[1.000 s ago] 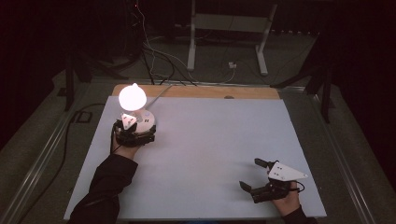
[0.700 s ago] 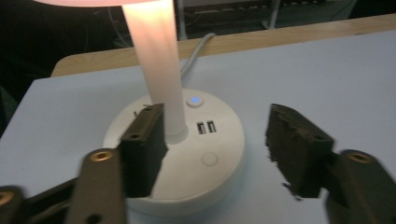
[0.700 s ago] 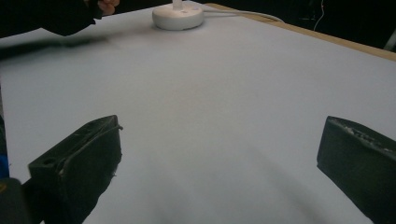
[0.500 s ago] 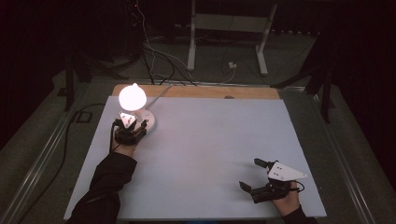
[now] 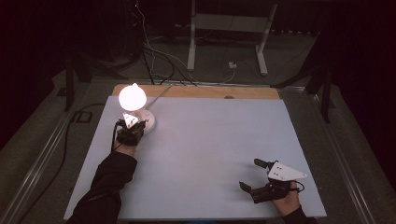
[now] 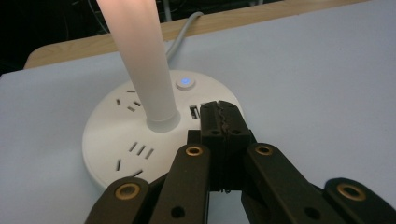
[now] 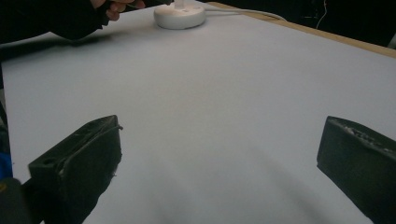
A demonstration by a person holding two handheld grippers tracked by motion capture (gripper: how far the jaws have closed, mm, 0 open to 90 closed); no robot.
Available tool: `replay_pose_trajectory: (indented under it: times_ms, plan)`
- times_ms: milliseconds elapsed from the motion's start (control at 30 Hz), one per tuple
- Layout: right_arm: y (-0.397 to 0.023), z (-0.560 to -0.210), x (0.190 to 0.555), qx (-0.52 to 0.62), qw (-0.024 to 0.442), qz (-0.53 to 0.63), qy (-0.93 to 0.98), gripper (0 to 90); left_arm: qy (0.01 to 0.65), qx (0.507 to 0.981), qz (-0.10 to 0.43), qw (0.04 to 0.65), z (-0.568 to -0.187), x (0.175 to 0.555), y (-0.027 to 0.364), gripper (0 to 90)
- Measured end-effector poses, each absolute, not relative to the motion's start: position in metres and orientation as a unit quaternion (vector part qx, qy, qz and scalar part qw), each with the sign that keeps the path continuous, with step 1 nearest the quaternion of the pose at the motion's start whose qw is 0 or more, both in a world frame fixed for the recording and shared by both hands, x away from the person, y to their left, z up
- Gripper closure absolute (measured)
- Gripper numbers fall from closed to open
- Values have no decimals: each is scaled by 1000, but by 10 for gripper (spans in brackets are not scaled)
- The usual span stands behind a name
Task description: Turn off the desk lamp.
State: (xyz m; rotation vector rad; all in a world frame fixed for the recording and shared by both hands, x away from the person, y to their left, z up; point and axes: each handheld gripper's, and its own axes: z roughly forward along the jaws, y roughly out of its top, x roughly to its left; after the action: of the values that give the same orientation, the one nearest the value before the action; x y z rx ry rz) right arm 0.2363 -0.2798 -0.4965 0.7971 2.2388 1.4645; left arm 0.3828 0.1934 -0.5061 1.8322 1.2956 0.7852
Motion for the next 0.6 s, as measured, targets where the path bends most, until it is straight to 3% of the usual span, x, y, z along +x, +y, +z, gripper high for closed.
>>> replay_pose_trajectory:
  times_ms: [600]
  plan:
    - [-280,-497,237,281,173,517,790,0,505,717,312,365,-515,390,196,900]
